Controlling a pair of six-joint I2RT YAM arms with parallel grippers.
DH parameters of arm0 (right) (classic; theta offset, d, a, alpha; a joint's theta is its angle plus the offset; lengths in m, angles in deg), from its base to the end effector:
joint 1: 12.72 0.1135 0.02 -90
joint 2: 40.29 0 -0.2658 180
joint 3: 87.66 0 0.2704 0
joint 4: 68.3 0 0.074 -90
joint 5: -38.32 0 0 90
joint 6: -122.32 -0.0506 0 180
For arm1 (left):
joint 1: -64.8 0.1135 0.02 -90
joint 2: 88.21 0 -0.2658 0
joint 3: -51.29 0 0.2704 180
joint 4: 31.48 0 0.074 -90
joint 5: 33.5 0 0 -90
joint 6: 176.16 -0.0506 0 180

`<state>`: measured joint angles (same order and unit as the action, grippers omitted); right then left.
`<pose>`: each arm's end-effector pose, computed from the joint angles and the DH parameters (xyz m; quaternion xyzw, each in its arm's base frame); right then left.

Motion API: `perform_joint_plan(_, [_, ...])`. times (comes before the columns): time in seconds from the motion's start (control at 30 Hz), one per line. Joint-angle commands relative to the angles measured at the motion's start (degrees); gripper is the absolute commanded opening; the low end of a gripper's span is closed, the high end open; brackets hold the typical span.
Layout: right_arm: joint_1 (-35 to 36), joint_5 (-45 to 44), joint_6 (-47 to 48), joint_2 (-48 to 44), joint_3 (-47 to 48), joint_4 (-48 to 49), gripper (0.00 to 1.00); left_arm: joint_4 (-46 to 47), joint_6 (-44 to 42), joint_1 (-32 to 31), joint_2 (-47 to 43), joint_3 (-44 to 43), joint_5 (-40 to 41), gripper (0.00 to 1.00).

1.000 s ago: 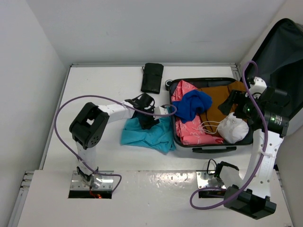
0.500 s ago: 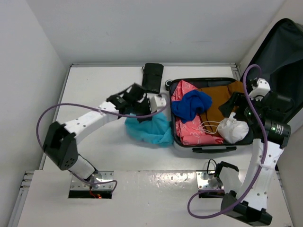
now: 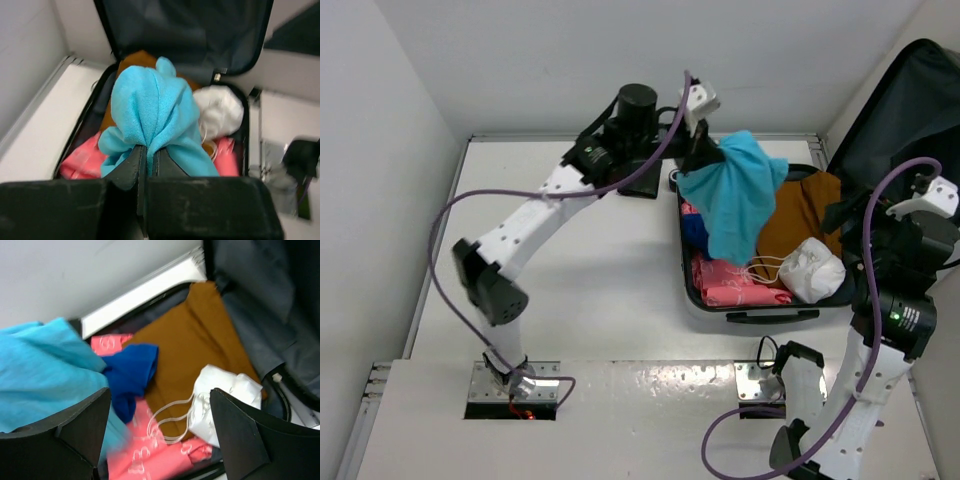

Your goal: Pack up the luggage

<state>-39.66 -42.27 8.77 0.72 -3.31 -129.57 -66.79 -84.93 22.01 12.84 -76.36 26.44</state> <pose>0.1232 -0.0533 0.4353 0.3001 0.7495 0.0490 0.5880 0.2977 -0.3101 0.4776 0.4179 0.6252 -0.4182 0.5095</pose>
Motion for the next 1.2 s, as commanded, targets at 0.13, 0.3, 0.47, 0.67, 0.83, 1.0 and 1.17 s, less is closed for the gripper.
perform_joint_plan(0.13, [-0.2,-9.2,-2.4,1.5,0.5,3.0,0.80,22.9,22.5,-3.4,18.5,-17.3,-4.4,0.00])
perform_joint_plan(0.3, [-0.2,-10.7,-0.4,1.8,-0.2,3.4,0.80,36.8,33.6,-5.6,29.6,-21.2,-5.1,0.00])
perform_joint_plan(0.47, [-0.3,-9.6,0.9,2.3,-0.6,3.4,0.81,33.4,29.9,-7.8,35.3,-20.9,-0.3,1.00])
perform_joint_plan(0.67, [-0.3,-0.6,1.3,2.7,-5.0,4.2,0.80,28.9,26.6,-0.2,26.2,-12.2,5.7,1.00])
perform_joint_plan(0.83, [-0.3,8.2,2.2,3.8,-8.3,5.6,0.79,15.8,19.3,8.0,12.7,-5.2,21.4,1.00])
perform_joint_plan(1.0, [-0.3,12.1,0.7,5.7,-9.7,6.7,0.79,10.4,19.8,21.5,13.1,5.0,30.9,1.00])
perform_joint_plan(1.17, [-0.6,13.5,0.1,6.4,-9.8,7.6,0.79,5.0,27.7,26.7,21.7,3.3,27.2,1.00])
